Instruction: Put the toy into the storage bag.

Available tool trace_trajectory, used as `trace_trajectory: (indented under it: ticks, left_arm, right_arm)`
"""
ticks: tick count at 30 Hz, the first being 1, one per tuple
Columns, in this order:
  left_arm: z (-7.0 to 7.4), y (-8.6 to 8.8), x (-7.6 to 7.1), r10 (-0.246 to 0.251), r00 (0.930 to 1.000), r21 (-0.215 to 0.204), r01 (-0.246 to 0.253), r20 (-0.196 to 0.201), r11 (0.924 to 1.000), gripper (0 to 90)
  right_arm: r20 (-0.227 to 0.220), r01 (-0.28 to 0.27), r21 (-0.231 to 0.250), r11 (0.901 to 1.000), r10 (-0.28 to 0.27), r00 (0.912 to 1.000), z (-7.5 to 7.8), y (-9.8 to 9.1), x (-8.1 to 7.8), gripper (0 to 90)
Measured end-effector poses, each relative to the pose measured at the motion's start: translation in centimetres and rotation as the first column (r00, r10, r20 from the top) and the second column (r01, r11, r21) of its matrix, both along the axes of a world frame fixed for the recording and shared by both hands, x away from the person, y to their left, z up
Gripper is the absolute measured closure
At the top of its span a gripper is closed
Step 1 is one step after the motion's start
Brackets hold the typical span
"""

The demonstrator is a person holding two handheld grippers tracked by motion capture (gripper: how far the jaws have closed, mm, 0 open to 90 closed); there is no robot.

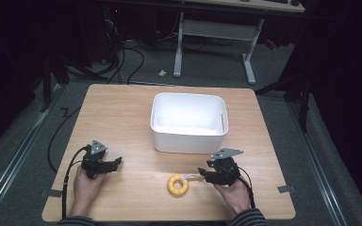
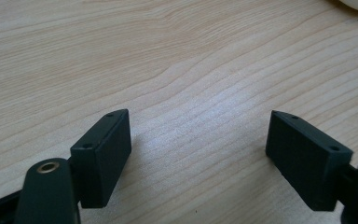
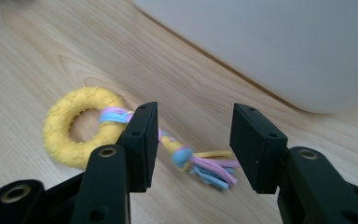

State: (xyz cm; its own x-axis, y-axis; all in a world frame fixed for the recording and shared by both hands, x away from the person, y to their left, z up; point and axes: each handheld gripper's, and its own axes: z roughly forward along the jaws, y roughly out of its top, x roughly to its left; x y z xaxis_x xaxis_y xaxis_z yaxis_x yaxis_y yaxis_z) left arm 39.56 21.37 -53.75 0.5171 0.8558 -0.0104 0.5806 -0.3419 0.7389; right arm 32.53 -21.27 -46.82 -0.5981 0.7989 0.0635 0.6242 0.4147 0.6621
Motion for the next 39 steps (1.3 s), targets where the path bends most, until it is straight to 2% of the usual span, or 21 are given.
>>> trace_trajectory:
  ticks: [10, 19, 25, 33, 39]
  left_arm:
    - [0.0, 0.0, 0.0, 0.001, 1.0, 0.001, -0.001, 0.0, 1.0, 22.5]
    - [0.0, 0.0, 0.0, 0.001, 1.0, 0.001, -0.001, -0.002, 1.0, 22.5]
    - [0.0, 0.0, 0.0, 0.001, 1.0, 0.001, -0.001, -0.002, 1.0, 22.5]
    - [0.0, 0.0, 0.0, 0.001, 1.0, 0.001, -0.001, -0.002, 1.0, 22.5]
    - [0.0, 0.0, 0.1, 0.001, 1.0, 0.0, -0.001, -0.001, 1.0, 22.5]
  right_arm:
    - [-0.009, -0.061, 0.007, 0.9981, 0.061, 0.9981, -0.1, 2.0, -0.3, 52.5]
    - [-0.027, -0.118, -0.008, 0.9929, 0.118, 0.9926, 0.0, 3.7, -0.3, 52.2]
    - [-0.043, -0.164, -0.029, 0.986, 0.163, 0.9857, -0.2, 5.1, -0.1, 52.0]
    - [-0.066, -0.188, -0.03, 0.9817, 0.186, 0.9804, -0.5, 6.0, 0.1, 51.6]
    - [-0.099, -0.206, -0.071, 0.9759, 0.199, 0.975, -1.1, 6.9, 0.4, 51.6]
